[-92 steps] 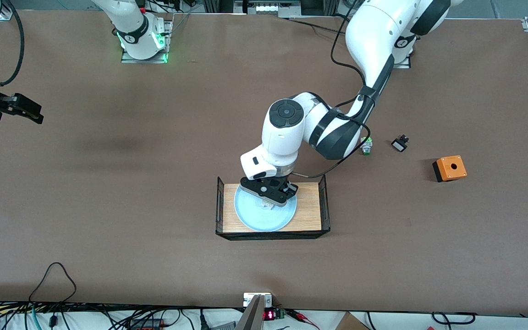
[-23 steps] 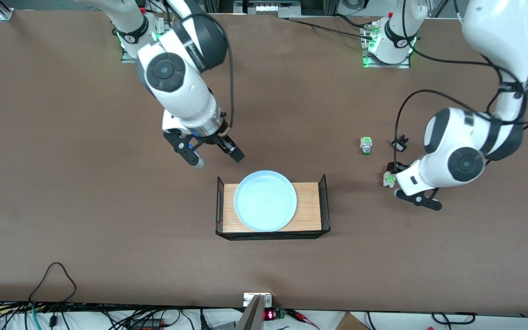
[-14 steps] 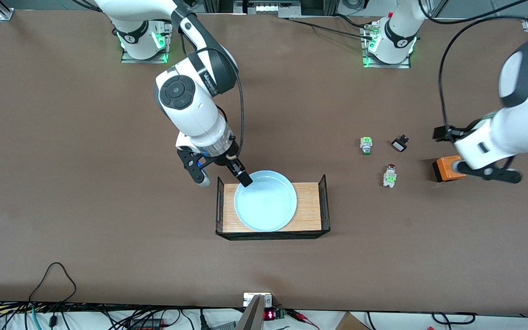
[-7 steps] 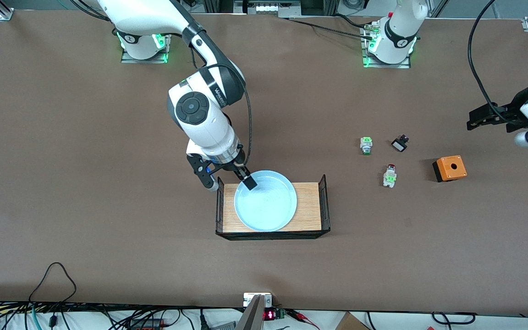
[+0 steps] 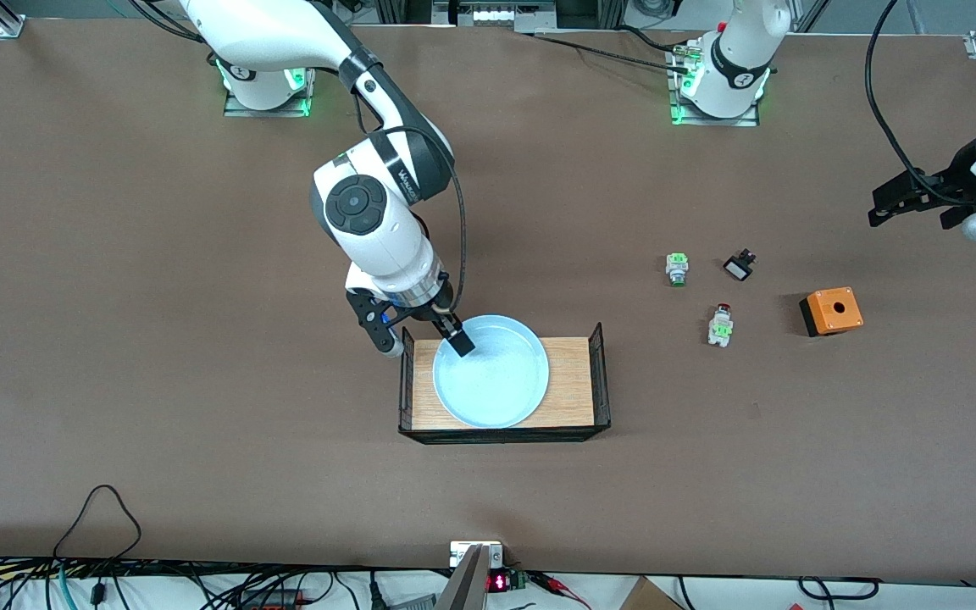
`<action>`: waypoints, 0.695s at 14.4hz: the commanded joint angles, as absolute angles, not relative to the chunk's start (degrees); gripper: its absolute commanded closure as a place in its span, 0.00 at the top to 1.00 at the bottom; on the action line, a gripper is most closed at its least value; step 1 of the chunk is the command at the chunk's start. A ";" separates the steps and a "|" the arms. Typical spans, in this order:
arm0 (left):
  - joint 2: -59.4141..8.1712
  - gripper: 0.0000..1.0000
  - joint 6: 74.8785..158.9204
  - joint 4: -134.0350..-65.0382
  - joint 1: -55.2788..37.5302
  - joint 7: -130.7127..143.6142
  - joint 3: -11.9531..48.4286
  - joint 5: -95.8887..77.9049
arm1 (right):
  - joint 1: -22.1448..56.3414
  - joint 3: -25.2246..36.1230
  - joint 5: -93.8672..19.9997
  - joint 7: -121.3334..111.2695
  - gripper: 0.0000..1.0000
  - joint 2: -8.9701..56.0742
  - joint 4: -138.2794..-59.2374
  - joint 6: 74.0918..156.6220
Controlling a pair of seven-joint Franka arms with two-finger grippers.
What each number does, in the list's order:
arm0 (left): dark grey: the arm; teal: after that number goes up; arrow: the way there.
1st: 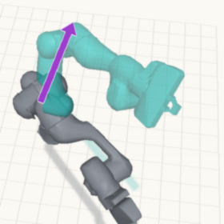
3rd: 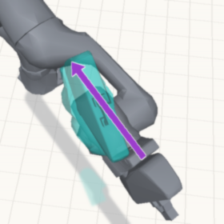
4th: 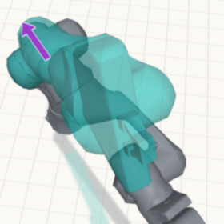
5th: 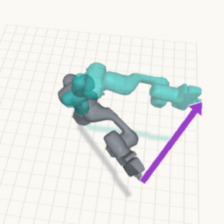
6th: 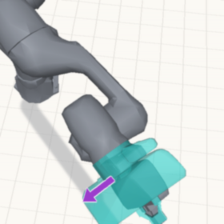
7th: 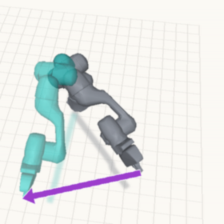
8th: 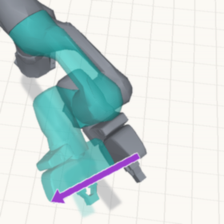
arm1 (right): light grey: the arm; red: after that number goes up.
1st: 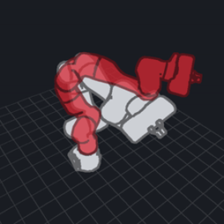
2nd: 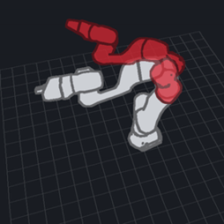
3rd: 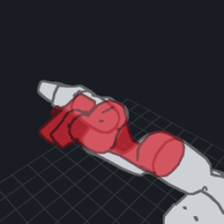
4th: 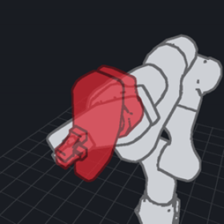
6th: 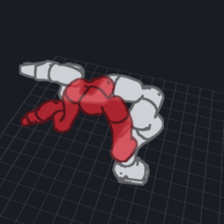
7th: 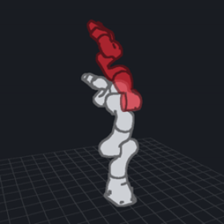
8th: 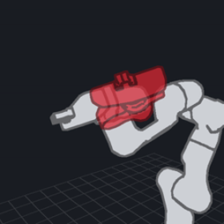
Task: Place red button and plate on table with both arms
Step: 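Lift the plate off the tray with the right gripper and carry it away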
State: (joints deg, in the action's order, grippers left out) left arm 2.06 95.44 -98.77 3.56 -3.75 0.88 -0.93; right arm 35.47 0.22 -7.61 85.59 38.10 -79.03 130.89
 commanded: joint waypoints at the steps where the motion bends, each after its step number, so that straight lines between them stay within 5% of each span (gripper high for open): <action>1: 1.32 1.00 92.13 -96.07 3.08 -4.22 1.23 -1.05 | 35.86 0.53 -8.35 86.40 1.00 39.02 -77.43 131.04; 10: 0.97 1.00 90.18 -93.87 2.46 -6.68 3.16 -1.23 | 35.95 0.70 -8.26 86.48 0.99 40.43 -77.61 132.54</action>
State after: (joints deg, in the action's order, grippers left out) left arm 1.92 91.56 -95.93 2.52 -5.07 3.17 -0.93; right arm 35.47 0.35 -7.61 85.66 39.52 -79.02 131.72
